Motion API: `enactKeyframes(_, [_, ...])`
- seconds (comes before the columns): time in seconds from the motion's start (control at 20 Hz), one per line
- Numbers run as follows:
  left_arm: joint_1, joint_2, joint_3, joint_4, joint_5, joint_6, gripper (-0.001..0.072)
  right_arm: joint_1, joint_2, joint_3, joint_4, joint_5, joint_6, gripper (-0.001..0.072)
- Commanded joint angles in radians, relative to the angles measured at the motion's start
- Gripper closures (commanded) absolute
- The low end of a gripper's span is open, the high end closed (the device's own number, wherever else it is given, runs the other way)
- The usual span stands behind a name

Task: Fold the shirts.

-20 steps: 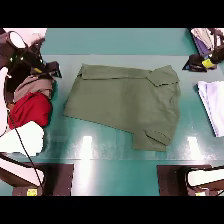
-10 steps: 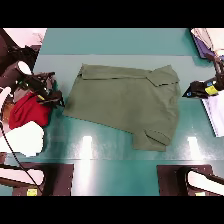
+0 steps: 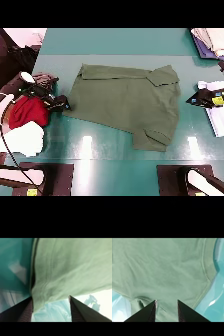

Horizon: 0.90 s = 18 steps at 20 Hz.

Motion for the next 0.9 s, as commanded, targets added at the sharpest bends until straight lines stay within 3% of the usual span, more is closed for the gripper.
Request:
enactKeyframes(0.0, [0.000,0.000,-0.007,-0.024,-0.004,0.008,0.0207,-0.063,0.069,-0.086,0.011,-0.011,-0.001,0.0411])
enactKeyframes(0.05, [0.000,0.000,-0.007,-0.024,-0.011,0.008,0.0207,-0.093,0.092,-0.126,0.010,-0.012,-0.001,0.0410])
enactKeyframes(0.1, [0.000,0.000,-0.007,-0.024,-0.021,0.008,0.0278,-0.126,0.113,-0.168,0.006,-0.011,0.000,0.0410])
enactKeyframes(0.15, [0.000,0.000,-0.007,-0.024,-0.031,0.009,0.0533,-0.158,0.131,-0.209,0.004,-0.012,0.000,0.0410])
enactKeyframes(0.2, [0.000,0.000,-0.007,-0.026,-0.034,0.010,0.0674,-0.196,0.145,-0.254,0.004,-0.013,0.000,0.0408])
enactKeyframes(0.3, [0.000,0.002,0.005,-0.028,-0.034,0.008,0.0682,-0.253,0.151,-0.335,0.004,-0.004,0.000,0.0400])
enactKeyframes(0.4, [0.000,0.023,0.024,-0.027,-0.011,0.008,0.0683,-0.284,0.129,-0.423,0.006,0.003,0.005,0.0265])
enactKeyframes(0.85, [0.000,0.118,0.041,-0.027,0.056,0.008,0.0682,-0.047,-0.024,-0.618,0.066,-0.172,0.080,0.0267])
